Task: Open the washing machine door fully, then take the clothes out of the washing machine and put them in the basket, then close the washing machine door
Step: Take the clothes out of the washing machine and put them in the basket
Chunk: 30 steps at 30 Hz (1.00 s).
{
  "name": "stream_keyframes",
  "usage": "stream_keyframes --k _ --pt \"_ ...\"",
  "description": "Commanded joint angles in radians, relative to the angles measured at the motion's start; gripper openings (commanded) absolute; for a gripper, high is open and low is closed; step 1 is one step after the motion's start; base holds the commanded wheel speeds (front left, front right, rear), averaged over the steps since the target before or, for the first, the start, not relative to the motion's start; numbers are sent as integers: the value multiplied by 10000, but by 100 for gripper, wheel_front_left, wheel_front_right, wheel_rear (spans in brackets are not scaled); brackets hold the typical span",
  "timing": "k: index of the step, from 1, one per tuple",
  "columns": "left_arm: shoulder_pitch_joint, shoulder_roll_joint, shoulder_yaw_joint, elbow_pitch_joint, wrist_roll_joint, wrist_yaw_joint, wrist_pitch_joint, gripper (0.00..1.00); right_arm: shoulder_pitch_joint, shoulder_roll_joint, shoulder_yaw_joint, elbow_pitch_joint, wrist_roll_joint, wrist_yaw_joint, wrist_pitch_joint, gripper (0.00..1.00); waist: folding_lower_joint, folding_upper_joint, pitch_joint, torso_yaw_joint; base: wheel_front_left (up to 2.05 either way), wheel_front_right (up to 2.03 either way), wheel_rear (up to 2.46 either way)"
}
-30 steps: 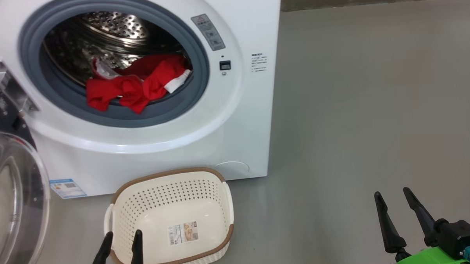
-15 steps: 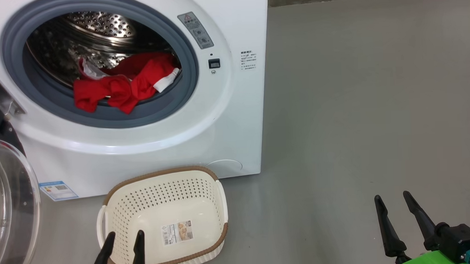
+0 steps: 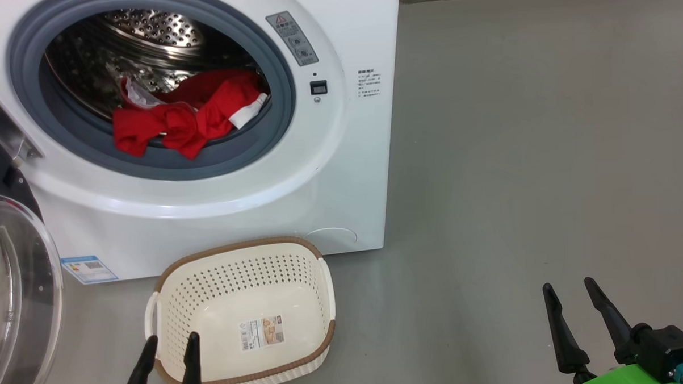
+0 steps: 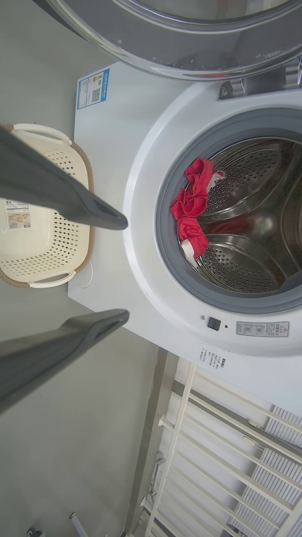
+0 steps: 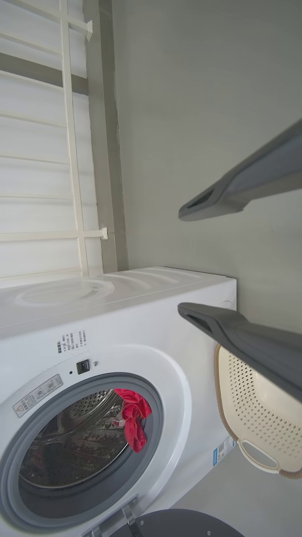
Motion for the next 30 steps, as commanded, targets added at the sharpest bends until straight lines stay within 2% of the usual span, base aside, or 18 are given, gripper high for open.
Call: stream_keyframes --k 1,22,30 --pt "-446 165 389 -272 -98 10 -51 100 -324 -105 215 -250 -23 73 -93 100 0 -1 24 11 0 0 0" --pt "-645 275 276 -246 -260 10 -51 100 -459 -84 233 -269 52 73 -93 100 0 -1 154 53 60 -60 0" --pt "-676 254 225 -222 -163 10 -51 100 -480 -83 256 -268 105 73 -93 100 0 -1 189 85 8 -8 0"
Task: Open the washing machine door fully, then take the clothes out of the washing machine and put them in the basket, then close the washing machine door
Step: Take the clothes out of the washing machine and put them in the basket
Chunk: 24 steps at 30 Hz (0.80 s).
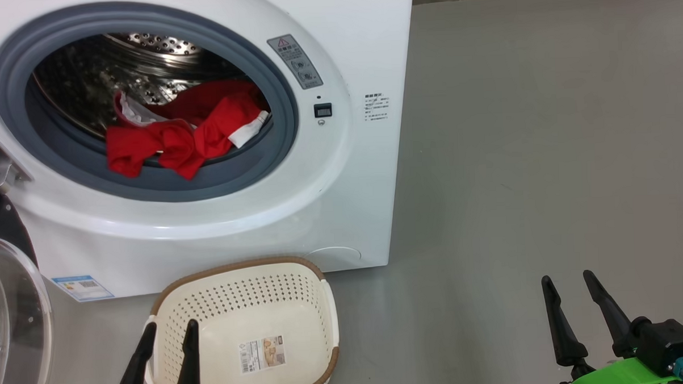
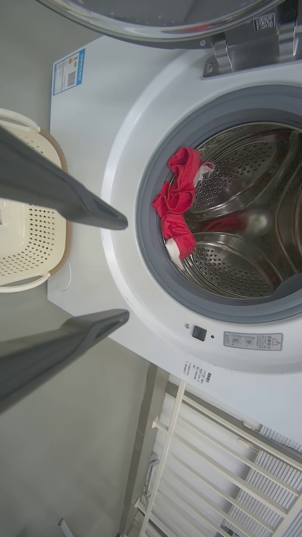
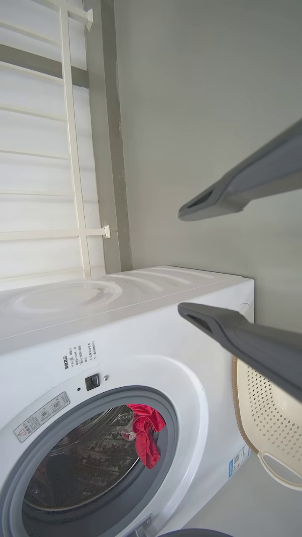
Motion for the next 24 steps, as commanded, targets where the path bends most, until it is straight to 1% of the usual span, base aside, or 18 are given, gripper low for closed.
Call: stream_keyframes --k 1,5,12,17,18,22,24 --pt "-325 93 296 -213 79 10 -51 100 -301 -119 240 -260 32 73 -93 100 -1 -1 22 10 0 0 0" --pt "-358 94 274 -184 116 10 -51 100 -311 -119 244 -250 46 73 -93 100 -1 -1 64 39 0 0 0" --pt "-796 64 87 403 487 10 -51 100 -417 -119 283 -241 99 73 -93 100 -1 -1 341 69 0 0 0" --pt "-1845 125 107 904 656 10 -51 100 -712 -118 485 -339 140 73 -93 100 -1 -1 959 -72 0 0 0" --pt "-1845 125 107 904 656 10 -51 100 -712 -118 485 -339 140 73 -93 100 -1 -1 959 -72 0 0 0" --pt "-3131 179 395 1691 809 10 -51 100 -982 -118 613 -428 205 73 -93 100 -1 -1 1638 -301 0 0 0" --pt "-3879 337 216 2133 847 10 -51 100 -1125 -118 666 -461 254 73 -93 100 -1 -1 2005 -443 0 0 0"
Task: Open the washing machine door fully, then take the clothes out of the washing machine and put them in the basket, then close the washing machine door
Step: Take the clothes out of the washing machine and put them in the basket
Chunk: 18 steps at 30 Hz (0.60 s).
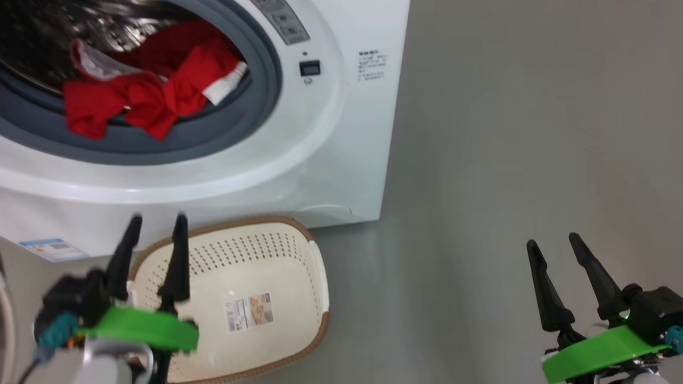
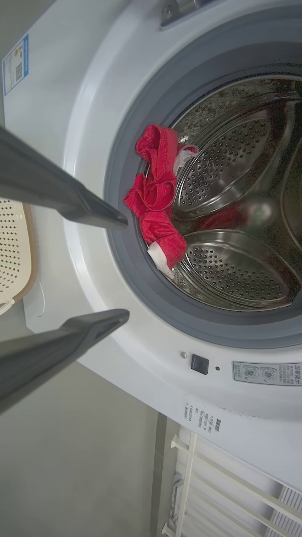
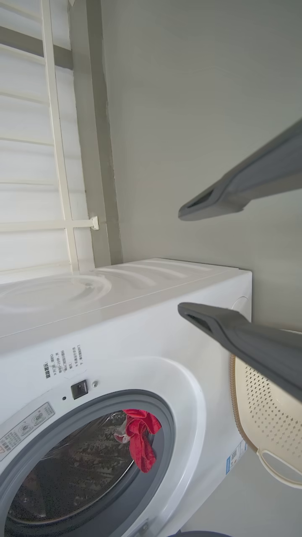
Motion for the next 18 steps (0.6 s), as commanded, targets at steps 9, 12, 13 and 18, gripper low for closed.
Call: stream_keyframes --k 9,12,13,18 --pt "-3611 1296 -350 1905 -155 8 -51 100 -959 -116 518 -511 452 73 -93 100 0 -1 2082 -1073 0 0 0" --pt "-4567 1585 -430 2804 -527 8 -51 100 -1188 -116 564 -587 584 73 -93 100 0 -1 2490 -1306 0 0 0" --pt "-4880 1666 -419 3081 -671 8 -51 100 -1272 -116 575 -609 623 73 -94 100 0 -1 2617 -1380 0 0 0" --pt "-6183 2068 -371 4287 -1382 8 -51 100 -1572 -116 650 -768 738 73 -94 100 0 -1 3105 -1665 0 0 0"
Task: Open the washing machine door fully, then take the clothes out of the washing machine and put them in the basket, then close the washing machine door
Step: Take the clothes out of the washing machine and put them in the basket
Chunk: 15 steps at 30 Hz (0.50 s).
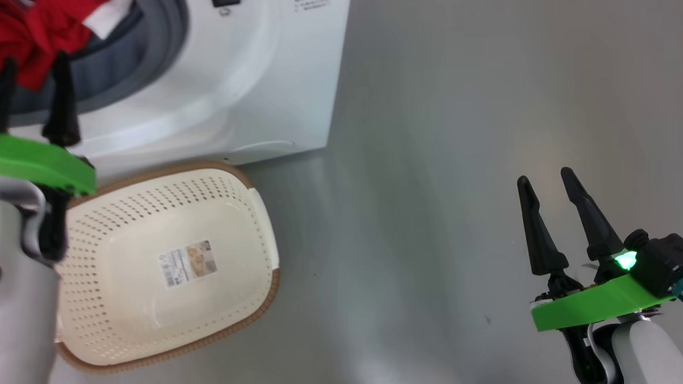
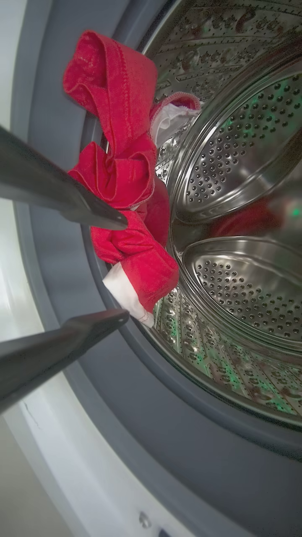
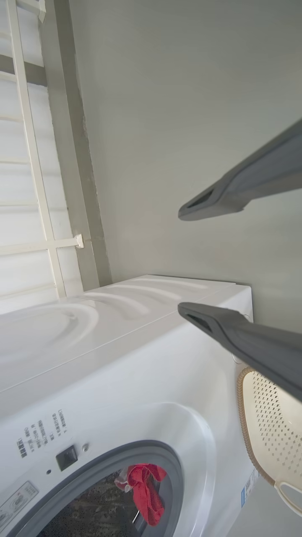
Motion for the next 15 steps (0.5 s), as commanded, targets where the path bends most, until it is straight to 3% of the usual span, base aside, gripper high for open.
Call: stream_keyframes --k 1,15 --pt "-446 620 220 47 -101 10 -51 100 -133 -103 260 -288 68 73 -92 100 -1 0 675 -542 0 0 0" --pt "-2460 1685 117 1453 276 10 -51 100 -605 -103 480 -574 116 73 -92 100 -1 0 1673 -944 0 0 0"
